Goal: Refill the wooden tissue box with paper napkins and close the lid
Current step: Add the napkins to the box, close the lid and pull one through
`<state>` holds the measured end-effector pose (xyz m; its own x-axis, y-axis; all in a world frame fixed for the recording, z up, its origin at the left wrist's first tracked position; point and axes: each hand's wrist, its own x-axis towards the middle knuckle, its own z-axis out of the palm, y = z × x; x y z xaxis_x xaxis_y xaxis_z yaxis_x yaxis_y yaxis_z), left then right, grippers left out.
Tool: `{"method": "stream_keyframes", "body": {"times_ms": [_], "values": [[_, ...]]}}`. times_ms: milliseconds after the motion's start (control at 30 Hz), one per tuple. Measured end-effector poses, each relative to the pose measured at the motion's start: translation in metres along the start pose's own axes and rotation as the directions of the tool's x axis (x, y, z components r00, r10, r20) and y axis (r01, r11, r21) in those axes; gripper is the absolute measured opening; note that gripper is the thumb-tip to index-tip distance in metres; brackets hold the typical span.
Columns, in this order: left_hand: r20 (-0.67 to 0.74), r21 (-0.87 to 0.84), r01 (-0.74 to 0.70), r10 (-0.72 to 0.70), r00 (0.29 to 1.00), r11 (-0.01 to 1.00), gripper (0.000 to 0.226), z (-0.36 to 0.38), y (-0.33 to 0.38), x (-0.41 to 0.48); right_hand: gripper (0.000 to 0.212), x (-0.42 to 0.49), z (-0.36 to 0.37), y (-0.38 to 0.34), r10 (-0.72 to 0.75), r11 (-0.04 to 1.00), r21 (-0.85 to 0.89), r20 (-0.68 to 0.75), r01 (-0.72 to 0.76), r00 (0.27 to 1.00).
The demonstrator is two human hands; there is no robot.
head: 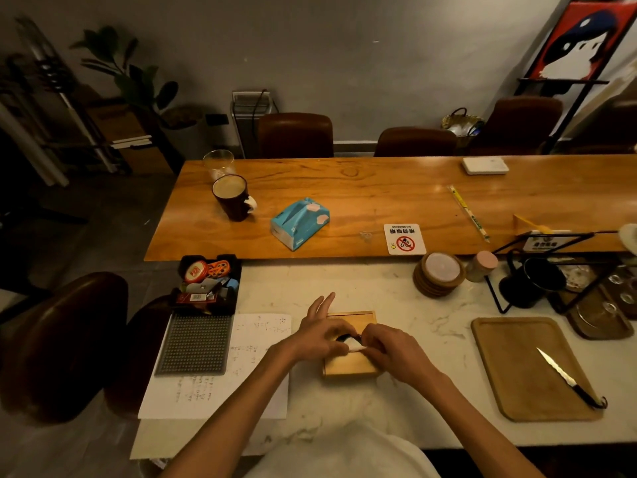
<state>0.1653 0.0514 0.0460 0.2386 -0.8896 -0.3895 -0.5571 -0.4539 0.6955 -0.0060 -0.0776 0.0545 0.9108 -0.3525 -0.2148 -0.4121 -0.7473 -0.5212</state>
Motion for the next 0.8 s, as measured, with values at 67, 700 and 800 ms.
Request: {"method": "stream_keyframes", "body": {"times_ms": [67, 700, 800], "values": [[0.040, 0.064, -0.024, 0.021, 0.999, 0.998, 0.038, -0.001, 0.002, 0.002, 0.008, -0.001, 0.000, 0.002, -0.024, 1.000, 0.004, -0.007, 0.024, 1.000], [0.000, 0.039, -0.084, 0.084, 0.996, 0.996, 0.006, -0.011, 0.009, 0.007, 0.032, 0.016, 0.006, -0.003, 0.048, 0.995, 0.087, 0.004, -0.049, 0.999], [-0.078, 0.070, -0.089, 0.095, 0.992, 0.993, 0.009, -0.007, 0.012, 0.002, 0.027, 0.019, 0.007, -0.004, 0.060, 0.991, 0.121, -0.052, -0.054, 0.997]]}}
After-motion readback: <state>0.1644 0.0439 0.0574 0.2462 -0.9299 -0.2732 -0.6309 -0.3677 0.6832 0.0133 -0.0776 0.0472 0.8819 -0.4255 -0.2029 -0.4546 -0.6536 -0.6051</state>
